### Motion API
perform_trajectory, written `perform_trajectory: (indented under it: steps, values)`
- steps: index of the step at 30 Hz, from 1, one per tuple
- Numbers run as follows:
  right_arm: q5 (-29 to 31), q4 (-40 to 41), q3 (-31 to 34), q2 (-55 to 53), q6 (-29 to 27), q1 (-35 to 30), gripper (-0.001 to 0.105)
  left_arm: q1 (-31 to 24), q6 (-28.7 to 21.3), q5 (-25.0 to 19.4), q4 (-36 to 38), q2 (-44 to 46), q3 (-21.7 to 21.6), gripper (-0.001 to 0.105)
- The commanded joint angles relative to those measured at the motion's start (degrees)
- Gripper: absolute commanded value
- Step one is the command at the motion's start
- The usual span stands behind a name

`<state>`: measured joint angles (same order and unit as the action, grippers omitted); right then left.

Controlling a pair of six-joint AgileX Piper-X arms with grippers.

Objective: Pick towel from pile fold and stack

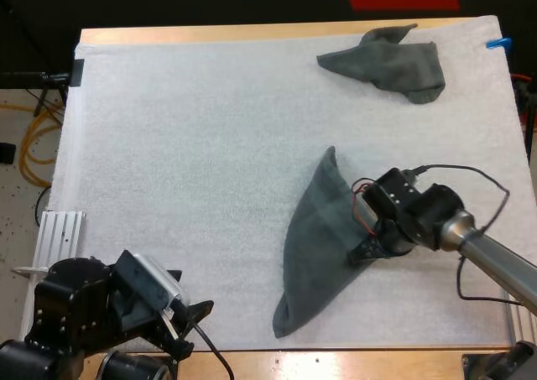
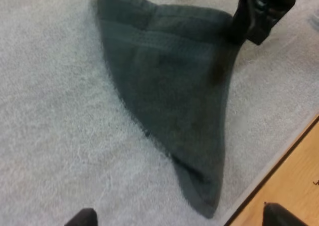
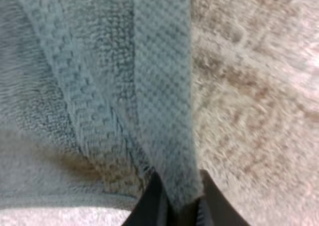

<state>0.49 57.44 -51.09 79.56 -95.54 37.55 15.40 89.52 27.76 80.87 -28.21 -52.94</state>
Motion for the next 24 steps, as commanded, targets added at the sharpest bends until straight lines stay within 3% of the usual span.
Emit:
perform_trajectory:
  steps: [1, 8, 15, 24]
  values:
    - [0.56, 1.58, 0.09, -0.99, 0.39, -0.24, 0.0, 0.31, -0.39, 1.11, -1.21, -1.06, -0.29, 0.063]
    - [1.01, 1.94, 0.09, -1.22, 0.84, -0.24, 0.0, 7.71, -1.7, 1.25, -3.1, -5.48, -0.29, 0.063]
    - [1.01, 1.94, 0.09, -1.22, 1.03, -0.24, 0.0, 19.62, -3.57, -7.23, -5.16, -14.04, 0.18, 0.063]
    - [1.01, 2.11, 0.09, -1.22, 1.03, -0.24, 0.0, 32.09, -2.59, -8.43, -10.81, -25.21, 4.1, 0.063]
